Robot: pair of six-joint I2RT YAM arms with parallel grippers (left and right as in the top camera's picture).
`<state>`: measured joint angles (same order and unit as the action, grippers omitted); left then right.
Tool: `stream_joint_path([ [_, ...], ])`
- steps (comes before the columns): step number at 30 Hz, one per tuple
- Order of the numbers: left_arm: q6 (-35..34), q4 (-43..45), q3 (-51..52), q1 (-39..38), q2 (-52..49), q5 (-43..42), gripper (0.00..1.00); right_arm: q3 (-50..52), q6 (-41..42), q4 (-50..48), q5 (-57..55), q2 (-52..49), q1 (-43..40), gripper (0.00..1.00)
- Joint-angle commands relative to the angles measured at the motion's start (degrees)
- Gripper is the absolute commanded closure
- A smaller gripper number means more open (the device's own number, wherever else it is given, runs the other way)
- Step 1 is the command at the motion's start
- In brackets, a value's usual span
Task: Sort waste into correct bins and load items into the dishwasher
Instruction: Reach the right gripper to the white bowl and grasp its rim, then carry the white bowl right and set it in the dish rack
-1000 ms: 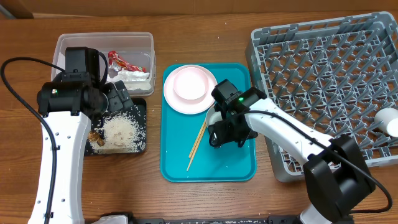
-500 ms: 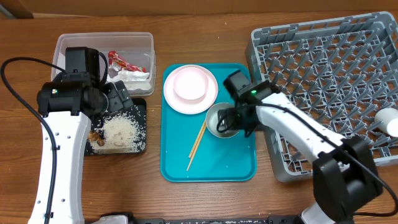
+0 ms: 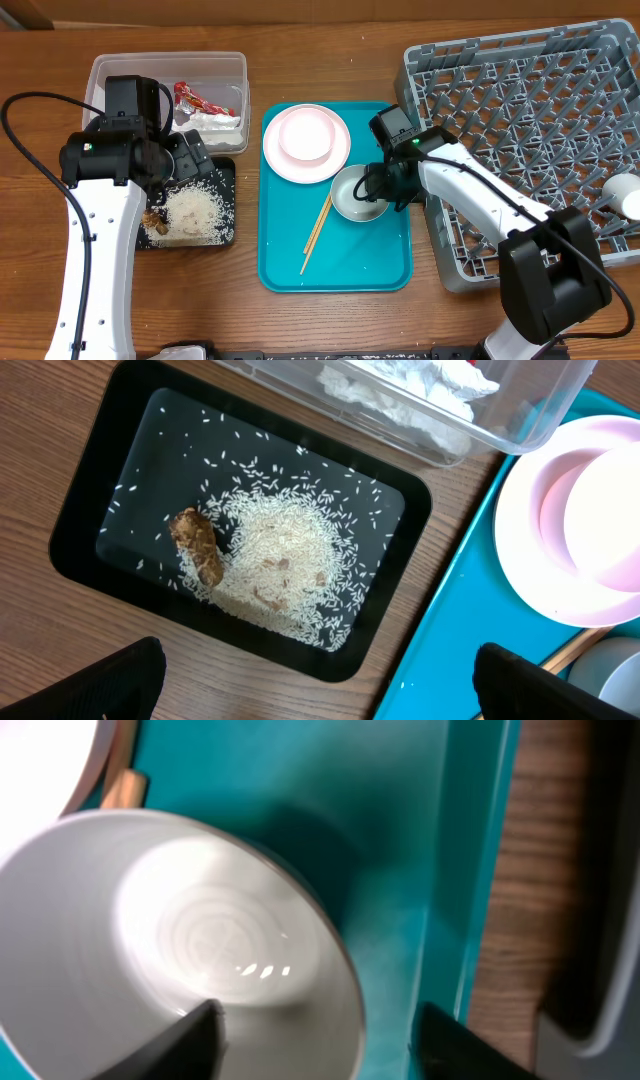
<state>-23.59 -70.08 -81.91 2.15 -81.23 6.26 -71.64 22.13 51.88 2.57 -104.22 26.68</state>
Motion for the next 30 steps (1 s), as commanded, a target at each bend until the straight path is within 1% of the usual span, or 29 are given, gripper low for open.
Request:
stream_joint_path([
  [1, -0.39, 0.07, -0.70, 0.31, 0.00, 0.11, 0.00, 0.17, 0.24, -0.37, 0.50, -0.42, 0.31, 0.49],
  [4, -0.39, 0.07, -0.70, 0.28, 0.00, 0.11, 0.00, 0.22, 0.33, 0.17, 0.52, -0.42, 0.31, 0.55],
  [11, -0.39, 0.07, -0.70, 0.31, -0.02, 0.11, 0.00, 3.23, 0.94, -2.05, 1.62, -0.42, 0.37, 0.58],
  [14, -0.39, 0.07, -0.70, 0.31, -0.02, 0.11, 0.00, 3.87, 0.87, -2.08, 1.57, -0.42, 0.37, 0.74],
  [15, -0.39, 0.07, -0.70, 0.28, -0.02, 0.11, 0.00, 3.87, 0.87, -2.12, 1.57, -0.42, 0.37, 0.76],
  [16, -0.39, 0.07, -0.70, 0.31, -0.02, 0.11, 0.00, 3.80, 0.90, -2.12, 1.55, -0.42, 0.37, 0.82],
  [19, -0.39, 0.07, -0.70, 0.28, -0.02, 0.11, 0.00, 3.50, 0.90, -1.64, 1.57, -0.31, 0.26, 0.94],
  [20, -0.39, 0.07, -0.70, 0.28, -0.02, 0.11, 0.00, 3.15, 0.87, -1.09, 1.53, -0.24, 0.24, 0.96],
  [24, -0.39, 0.07, -0.70, 0.28, -0.02, 0.11, 0.00, -0.90, 0.85, 3.82, -2.12, 0.72, -0.09, 0.96],
  [30, -0.39, 0.07, -0.70, 0.28, -0.02, 0.11, 0.00, -11.63, 0.57, 11.52, -8.48, 5.40, -1.75, 0.96],
])
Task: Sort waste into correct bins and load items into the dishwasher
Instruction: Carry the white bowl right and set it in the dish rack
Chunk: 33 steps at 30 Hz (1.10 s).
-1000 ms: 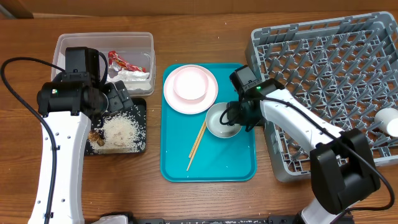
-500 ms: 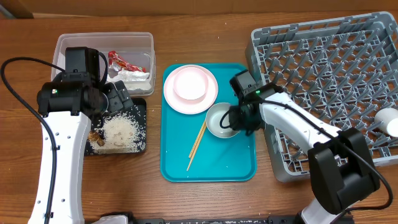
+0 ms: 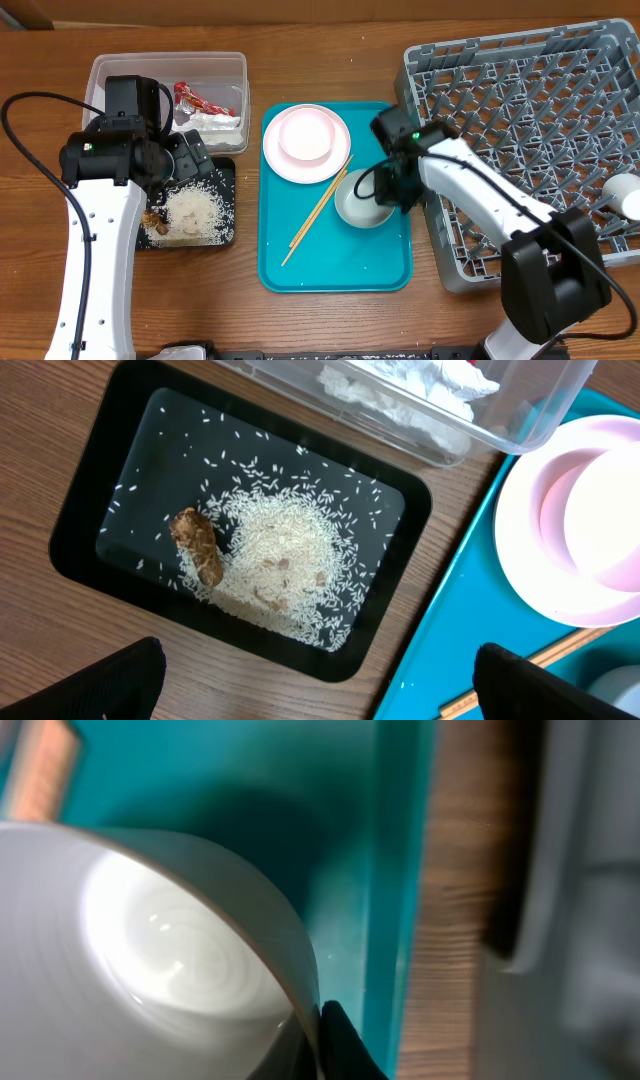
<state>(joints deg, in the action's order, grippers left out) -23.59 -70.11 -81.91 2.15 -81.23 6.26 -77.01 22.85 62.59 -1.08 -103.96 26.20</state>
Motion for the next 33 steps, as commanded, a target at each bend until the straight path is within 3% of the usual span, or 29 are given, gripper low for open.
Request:
stream_joint_path([
  [1, -0.39, 0.09, -0.70, 0.31, -0.02, 0.11, 0.00, -8.26, -0.31, 1.53, -5.42, 6.36, -1.75, 0.96],
  [6, -0.39, 0.09, -0.70, 0.28, -0.02, 0.11, 0.00, -14.69, -0.52, 2.10, -11.65, 12.11, -4.70, 0.96],
  [12, -0.39, 0.09, -0.70, 0.28, -0.02, 0.11, 0.00, -15.41, -0.98, -4.11, -29.57, 15.63, -9.81, 0.96],
  [16, -0.39, 0.11, -0.70, 0.31, -0.02, 0.11, 0.00, -15.26, -8.35, -11.67, -37.09, 14.88, -15.23, 0.96],
  [27, -0.39, 0.09, -0.70, 0.31, -0.02, 0.11, 0.00, -15.21, -29.27, -36.72, -37.66, 7.87, -34.71, 0.96],
  [33, -0.39, 0.09, -0.70, 0.28, -0.02, 0.11, 0.00, -15.21, -36.26, -50.56, -58.82, -2.54, -40.59, 0.96],
])
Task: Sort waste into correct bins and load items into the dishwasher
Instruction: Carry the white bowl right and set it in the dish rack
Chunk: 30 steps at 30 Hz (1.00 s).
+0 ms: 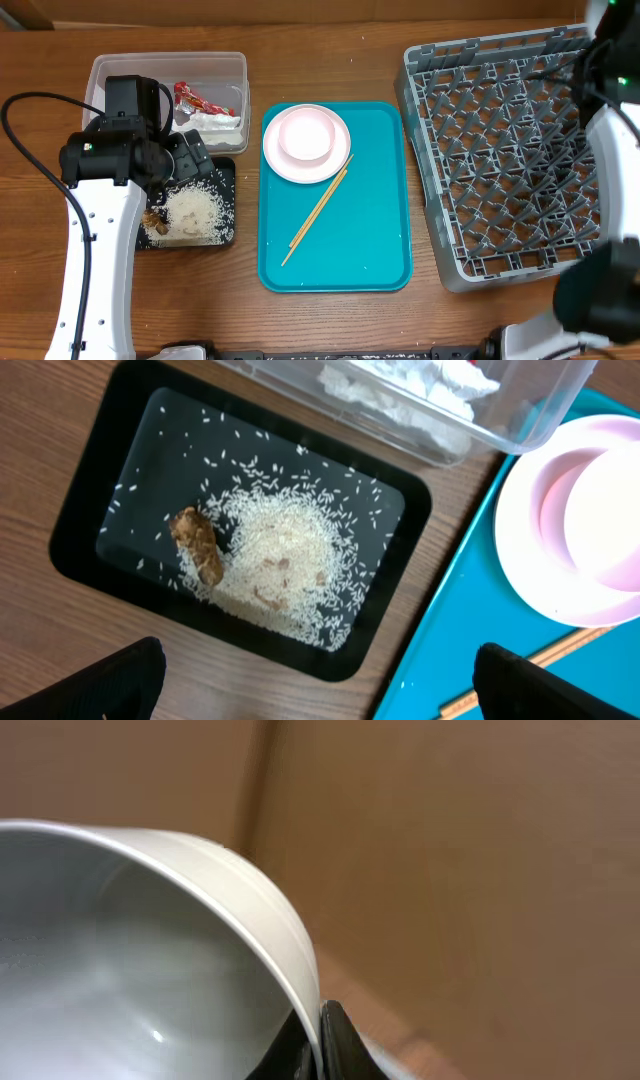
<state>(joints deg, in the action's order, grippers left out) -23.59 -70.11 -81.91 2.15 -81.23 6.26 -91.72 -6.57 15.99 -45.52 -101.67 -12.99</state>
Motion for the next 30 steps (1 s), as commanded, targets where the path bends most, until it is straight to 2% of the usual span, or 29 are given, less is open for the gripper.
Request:
stream_joint_path([
  [1, -0.39, 0.09, -0.70, 0.28, -0.02, 0.11, 0.00, -0.50, -8.74, -6.97, -18.21, -6.91, -2.10, 0.96],
  [5, -0.39, 0.09, -0.70, 0.28, -0.02, 0.11, 0.00, -0.50, -14.32, -14.95, -26.91, -13.81, -3.87, 0.96],
  [13, -0.39, 0.11, -0.70, 0.31, -0.02, 0.11, 0.00, -0.50, -13.11, -15.34, -29.90, -21.75, -3.89, 0.96],
  [24, -0.39, 0.09, -0.70, 0.31, -0.02, 0.11, 0.00, -0.48, 7.34, 5.84, -22.29, -22.05, 0.92, 0.96],
  [28, -0.39, 0.09, -0.70, 0.28, -0.02, 0.11, 0.00, -0.48, 11.37, 11.65, -22.27, -22.05, 2.67, 0.96],
  [29, -0.39, 0.09, -0.70, 0.28, -0.02, 0.11, 0.00, -0.50, 11.37, 12.63, -22.29, -22.05, 3.08, 0.93],
  [30, -0.39, 0.09, -0.70, 0.28, -0.02, 0.11, 0.00, -0.50, 11.34, 13.73, -22.32, -22.03, 3.54, 0.83],
])
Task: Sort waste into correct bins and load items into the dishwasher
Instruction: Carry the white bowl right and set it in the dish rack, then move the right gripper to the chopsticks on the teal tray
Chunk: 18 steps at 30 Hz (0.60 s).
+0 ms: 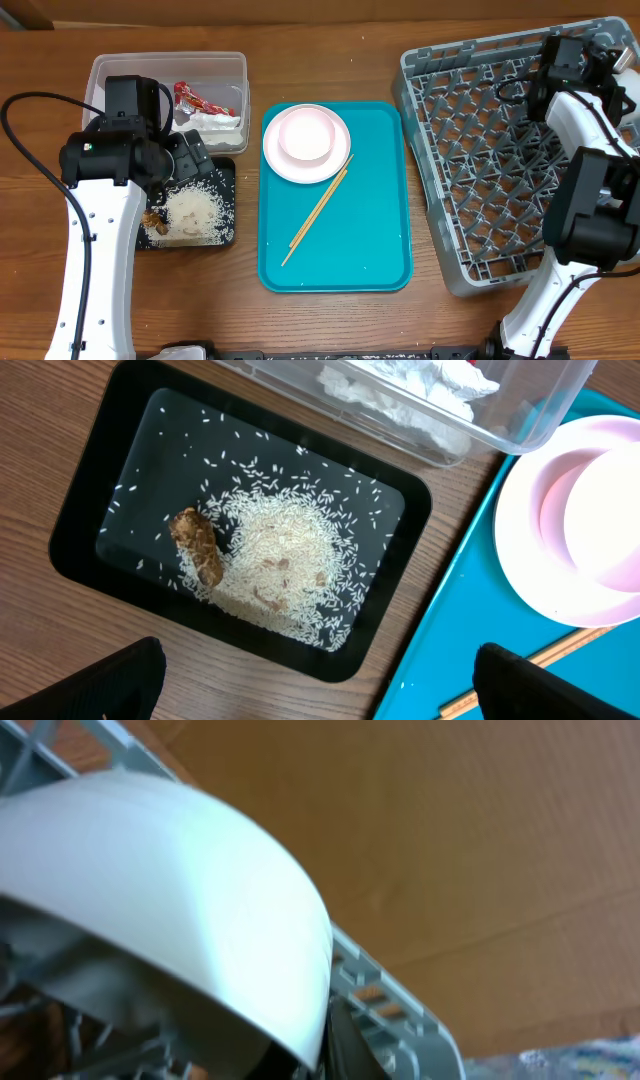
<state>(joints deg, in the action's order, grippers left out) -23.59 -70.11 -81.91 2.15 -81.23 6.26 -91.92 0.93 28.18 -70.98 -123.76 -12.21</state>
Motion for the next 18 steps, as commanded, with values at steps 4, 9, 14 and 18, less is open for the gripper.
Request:
stream_joint_path([
  [4, -0.39, 0.09, -0.70, 0.28, -0.02, 0.13, 0.00, -0.31, 3.87, 3.28, 3.17, 1.36, 4.48, 0.58],
  [9, -0.39, 0.09, -0.70, 0.31, -0.02, 0.11, 0.00, -0.33, 3.82, 3.56, 3.23, 6.95, 6.54, 0.38],
  [14, -0.39, 0.09, -0.70, 0.31, -0.02, 0.11, 0.00, -0.39, 3.82, 9.11, 16.46, 16.02, 7.45, 0.30],
  [18, -0.39, 0.09, -0.70, 0.31, -0.02, 0.11, 0.00, -0.39, 3.87, 17.42, 47.19, 23.06, 8.07, 0.20],
])
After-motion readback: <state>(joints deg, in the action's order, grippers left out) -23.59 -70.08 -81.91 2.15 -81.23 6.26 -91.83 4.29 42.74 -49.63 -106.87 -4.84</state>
